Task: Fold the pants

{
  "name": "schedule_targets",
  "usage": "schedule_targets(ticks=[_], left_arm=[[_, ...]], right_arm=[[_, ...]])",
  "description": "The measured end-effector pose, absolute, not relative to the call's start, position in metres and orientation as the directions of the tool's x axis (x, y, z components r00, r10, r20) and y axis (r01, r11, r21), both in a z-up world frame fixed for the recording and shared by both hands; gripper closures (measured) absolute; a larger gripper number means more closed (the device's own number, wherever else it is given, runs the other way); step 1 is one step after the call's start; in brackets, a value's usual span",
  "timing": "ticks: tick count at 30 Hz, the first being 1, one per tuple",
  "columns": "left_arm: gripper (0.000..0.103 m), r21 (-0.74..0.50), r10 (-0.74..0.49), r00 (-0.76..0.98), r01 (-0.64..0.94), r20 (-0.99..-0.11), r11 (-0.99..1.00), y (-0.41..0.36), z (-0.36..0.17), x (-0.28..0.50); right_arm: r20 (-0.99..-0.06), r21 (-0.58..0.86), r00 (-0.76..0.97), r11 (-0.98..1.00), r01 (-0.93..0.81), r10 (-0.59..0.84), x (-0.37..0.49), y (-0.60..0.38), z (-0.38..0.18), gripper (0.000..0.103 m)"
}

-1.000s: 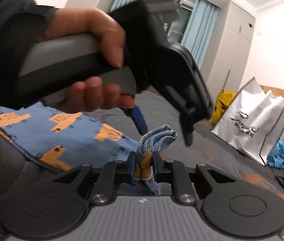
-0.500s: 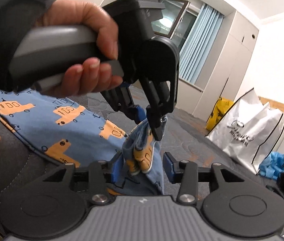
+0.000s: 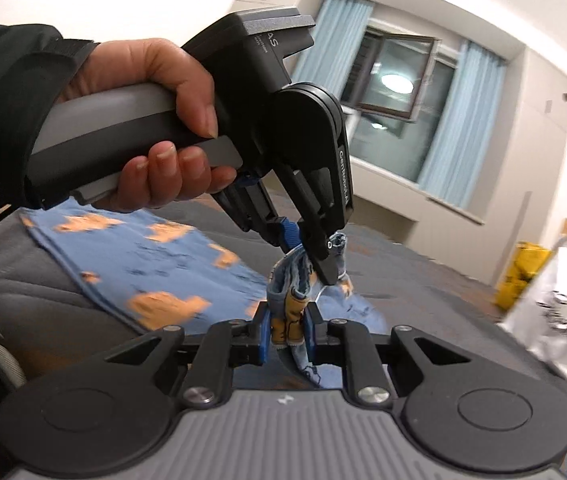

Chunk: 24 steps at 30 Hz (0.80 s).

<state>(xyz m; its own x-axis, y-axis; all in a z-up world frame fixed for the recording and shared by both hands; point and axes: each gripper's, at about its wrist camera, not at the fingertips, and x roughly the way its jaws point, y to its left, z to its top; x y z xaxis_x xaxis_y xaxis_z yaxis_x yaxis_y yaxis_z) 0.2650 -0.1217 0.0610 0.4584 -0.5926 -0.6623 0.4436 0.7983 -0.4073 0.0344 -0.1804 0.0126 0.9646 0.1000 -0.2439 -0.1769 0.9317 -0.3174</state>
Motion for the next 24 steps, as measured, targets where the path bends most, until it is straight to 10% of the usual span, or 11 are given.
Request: schedule_targets(ticks=[24], left_arm=[[0.087, -0.513, -0.617, 0.457, 0.342, -0.641, 0.787, -0.049, -0.004, 0.279]], right_arm=[[-0.392, -0.269, 0.902, 0.915, -0.301, 0.181, 0.063, -0.127, -0.006, 0.084]])
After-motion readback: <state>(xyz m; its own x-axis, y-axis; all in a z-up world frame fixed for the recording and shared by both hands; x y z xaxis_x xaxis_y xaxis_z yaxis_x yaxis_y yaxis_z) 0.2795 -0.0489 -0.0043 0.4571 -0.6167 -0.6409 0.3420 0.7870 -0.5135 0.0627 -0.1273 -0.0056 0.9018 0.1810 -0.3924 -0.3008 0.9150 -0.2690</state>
